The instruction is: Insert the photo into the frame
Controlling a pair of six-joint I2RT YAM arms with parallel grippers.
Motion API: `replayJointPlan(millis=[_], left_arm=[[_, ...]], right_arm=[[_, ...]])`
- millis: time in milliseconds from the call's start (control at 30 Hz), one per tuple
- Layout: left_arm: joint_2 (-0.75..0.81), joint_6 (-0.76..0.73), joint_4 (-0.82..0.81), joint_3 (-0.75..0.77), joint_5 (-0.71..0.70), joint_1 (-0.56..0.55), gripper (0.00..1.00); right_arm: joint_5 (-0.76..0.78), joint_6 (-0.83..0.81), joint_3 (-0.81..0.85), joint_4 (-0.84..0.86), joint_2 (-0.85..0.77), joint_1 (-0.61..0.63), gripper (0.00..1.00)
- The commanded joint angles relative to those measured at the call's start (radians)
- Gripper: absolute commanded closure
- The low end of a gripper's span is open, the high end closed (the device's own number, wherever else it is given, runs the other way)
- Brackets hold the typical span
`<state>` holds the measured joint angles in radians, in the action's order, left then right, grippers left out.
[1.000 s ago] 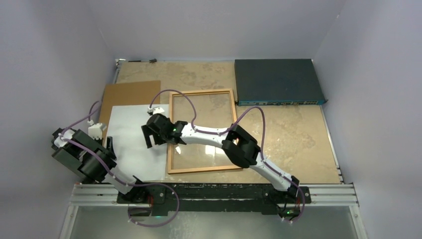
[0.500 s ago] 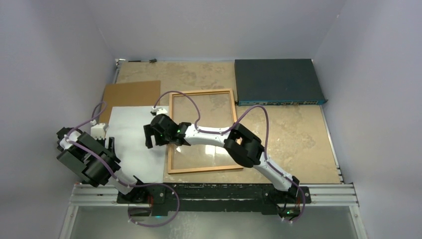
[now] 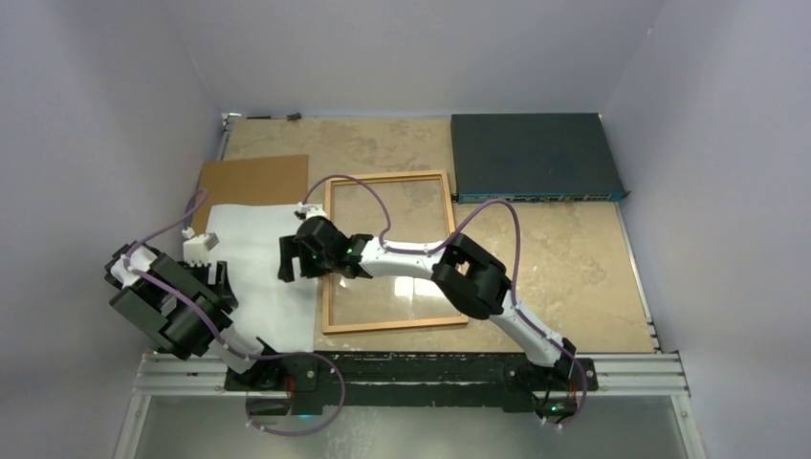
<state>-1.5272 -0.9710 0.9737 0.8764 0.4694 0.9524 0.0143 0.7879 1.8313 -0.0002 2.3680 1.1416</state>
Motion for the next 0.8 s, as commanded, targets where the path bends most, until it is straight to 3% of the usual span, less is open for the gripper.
replayJointPlan(millis=[0, 300, 767], left_arm=[[0.069, -0.060, 0.182, 0.082, 0.128, -0.010, 0.26], [0.150, -0.096, 0.353, 0.201, 0.210, -0.010, 0.27], [0.148, -0.126, 0.460, 0.304, 0.298, -0.022, 0.32]], right_arm=[[-0.061, 0.038, -0.053, -0.029, -0.007, -0.004, 0.13], [-0.084, 0.050, -0.076, -0.004, -0.020, -0.018, 0.12], [-0.099, 0.066, -0.140, 0.057, -0.053, -0.038, 0.12]])
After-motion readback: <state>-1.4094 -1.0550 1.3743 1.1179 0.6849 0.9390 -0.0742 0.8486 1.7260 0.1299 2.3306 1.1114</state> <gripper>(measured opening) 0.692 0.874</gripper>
